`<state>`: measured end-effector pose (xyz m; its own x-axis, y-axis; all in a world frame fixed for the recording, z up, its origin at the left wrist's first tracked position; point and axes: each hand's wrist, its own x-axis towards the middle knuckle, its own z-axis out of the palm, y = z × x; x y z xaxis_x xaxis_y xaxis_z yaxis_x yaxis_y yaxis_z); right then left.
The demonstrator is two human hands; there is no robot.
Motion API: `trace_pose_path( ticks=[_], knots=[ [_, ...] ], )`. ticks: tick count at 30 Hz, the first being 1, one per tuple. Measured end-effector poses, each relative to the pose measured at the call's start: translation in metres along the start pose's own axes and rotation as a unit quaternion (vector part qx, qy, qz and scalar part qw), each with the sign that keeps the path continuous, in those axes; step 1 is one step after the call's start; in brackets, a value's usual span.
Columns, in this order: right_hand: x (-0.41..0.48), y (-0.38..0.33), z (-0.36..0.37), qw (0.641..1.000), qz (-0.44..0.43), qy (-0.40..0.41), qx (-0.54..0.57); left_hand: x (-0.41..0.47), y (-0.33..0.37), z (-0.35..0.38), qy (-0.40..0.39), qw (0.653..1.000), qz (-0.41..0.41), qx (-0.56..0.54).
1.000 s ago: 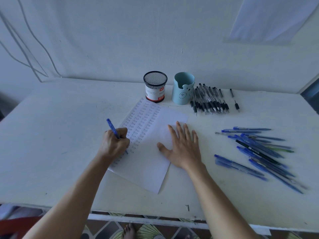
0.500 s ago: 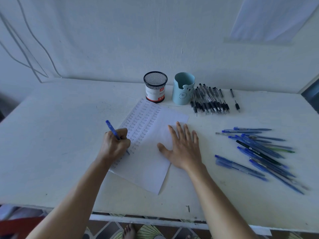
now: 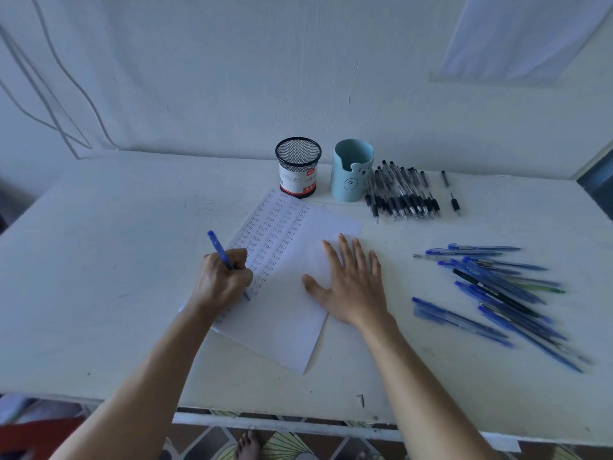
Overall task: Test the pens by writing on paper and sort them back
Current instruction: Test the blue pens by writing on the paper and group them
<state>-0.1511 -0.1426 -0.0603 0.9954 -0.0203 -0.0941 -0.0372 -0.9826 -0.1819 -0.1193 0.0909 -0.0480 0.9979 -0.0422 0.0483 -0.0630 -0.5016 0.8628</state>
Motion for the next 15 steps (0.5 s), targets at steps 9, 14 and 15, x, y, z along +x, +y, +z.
trace_pose_path(
  ticks=[9, 14, 15],
  knots=[
    [-0.0011, -0.0003, -0.0025, 1.000, -0.002, -0.004, 0.000, -0.0033, 0.0052, 0.0007, -0.010, 1.000, 0.014, 0.004],
    [-0.0007, -0.0002, -0.0029, 1.000, -0.003, -0.001, 0.002, -0.0037, 0.0049, 0.0015, -0.003, 1.000, 0.019, 0.008],
    [-0.0002, -0.0004, -0.0024, 1.000, -0.002, -0.002, 0.002, -0.0043, 0.0055, 0.0015, -0.004, 1.000, 0.021, 0.001]
  ],
)
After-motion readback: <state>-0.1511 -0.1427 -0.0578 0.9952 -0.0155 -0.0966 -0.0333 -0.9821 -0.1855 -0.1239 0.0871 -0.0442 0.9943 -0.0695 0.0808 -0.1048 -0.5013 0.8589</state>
